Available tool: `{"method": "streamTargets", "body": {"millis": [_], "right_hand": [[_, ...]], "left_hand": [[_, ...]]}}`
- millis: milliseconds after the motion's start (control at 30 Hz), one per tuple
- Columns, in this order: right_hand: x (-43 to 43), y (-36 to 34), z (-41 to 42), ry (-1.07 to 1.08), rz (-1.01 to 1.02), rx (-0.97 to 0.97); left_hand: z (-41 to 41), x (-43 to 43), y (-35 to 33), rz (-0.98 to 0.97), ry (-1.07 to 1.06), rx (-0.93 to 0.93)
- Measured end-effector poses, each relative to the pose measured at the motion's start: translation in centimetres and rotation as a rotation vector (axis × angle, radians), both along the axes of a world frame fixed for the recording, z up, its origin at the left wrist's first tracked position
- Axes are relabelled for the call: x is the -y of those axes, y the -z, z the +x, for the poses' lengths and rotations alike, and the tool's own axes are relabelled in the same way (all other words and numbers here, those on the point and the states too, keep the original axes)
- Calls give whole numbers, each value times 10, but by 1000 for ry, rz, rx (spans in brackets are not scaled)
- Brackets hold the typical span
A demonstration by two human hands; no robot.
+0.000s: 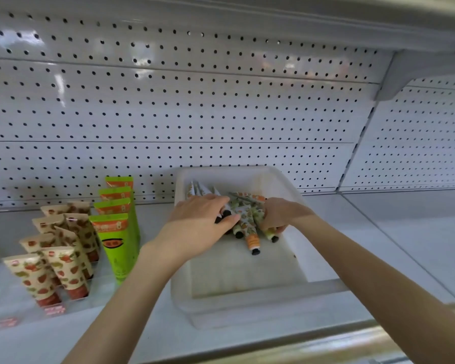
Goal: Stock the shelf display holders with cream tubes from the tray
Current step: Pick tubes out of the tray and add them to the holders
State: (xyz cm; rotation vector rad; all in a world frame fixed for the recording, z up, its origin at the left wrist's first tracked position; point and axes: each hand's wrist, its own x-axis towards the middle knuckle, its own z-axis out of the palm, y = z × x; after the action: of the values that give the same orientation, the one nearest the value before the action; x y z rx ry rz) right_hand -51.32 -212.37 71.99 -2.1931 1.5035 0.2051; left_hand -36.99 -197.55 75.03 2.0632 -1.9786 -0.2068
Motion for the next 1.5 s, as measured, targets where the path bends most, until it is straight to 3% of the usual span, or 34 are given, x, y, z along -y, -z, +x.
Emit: {"method": "streamTargets", "body": {"millis": [267, 433, 533, 733, 933, 1200, 1500], "right_hand": [[-5, 5, 1, -30, -36, -70], [-3, -5, -9, -44, -92, -10], [1, -7, -13, -17, -137, 107], [-6, -13, -3, -63, -330, 554], [-24, -17, 10, -125, -260, 872], [-39, -22, 19, -190, -145, 1067], [-41, -24, 20, -214, -142, 1098]], "left_hand": [[0, -2, 0, -54, 19, -13], [5, -3, -2, -66, 1, -21], [4, -3, -3, -81, -12, -39], [11, 15, 3, -140, -100, -203], [15, 26, 9, -309, -110, -426], [15, 30, 8, -507, -31, -756], [5, 33, 0, -594, -18, -921]]}}
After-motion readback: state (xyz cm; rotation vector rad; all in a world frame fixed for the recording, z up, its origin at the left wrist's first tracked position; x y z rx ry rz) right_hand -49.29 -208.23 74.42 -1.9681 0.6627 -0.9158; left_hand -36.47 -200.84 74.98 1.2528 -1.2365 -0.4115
